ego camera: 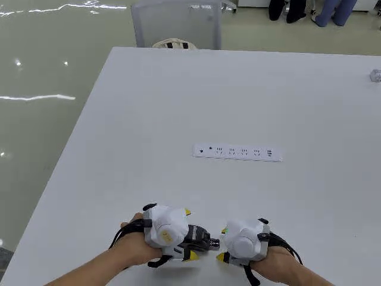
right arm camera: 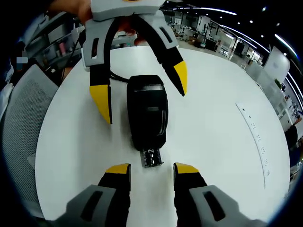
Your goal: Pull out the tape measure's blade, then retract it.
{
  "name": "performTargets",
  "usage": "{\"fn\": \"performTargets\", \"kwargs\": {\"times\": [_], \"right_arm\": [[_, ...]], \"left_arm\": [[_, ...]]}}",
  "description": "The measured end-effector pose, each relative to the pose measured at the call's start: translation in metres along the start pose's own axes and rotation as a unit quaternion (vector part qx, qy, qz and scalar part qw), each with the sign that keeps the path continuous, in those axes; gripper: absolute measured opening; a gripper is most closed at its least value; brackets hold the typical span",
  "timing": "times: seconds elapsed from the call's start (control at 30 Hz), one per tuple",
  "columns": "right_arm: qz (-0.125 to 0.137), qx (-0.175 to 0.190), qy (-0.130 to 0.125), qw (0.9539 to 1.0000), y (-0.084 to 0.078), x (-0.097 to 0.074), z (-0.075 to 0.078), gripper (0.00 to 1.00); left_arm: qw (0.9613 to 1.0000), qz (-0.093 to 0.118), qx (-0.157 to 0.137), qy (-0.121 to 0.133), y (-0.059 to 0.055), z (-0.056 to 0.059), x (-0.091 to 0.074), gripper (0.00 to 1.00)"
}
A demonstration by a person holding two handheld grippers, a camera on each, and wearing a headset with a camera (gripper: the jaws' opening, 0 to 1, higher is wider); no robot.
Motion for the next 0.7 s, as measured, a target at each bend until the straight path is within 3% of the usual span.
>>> {"fn": "performTargets", "kwargs": {"times": [0.23,0.7], "right_arm": [[0.000,-0.007,0.007,0.9999,0.003,0.006,0.001,0.33],[0.002,-0.020,0.015,0.9997,0.002,0.009,0.001,0.25]], "left_arm": [[0.9998,-0.011,0.004,-0.016,-0.004,0.000,0.006,0.58],[0.9989,-0.026,0.029,-0.028,-0.001,0.001,0.014,0.51]]}}
Point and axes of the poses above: the centre of the closed fingertips' face, and the gripper's own axes: x roughly forward along the fingers, z roughly to its right, y roughly out of its top, the point moved 6 cm from there along -x, roughly backward along the fingers, and after that the axes turned 6 degrees about -y, right-handed, at the moved point
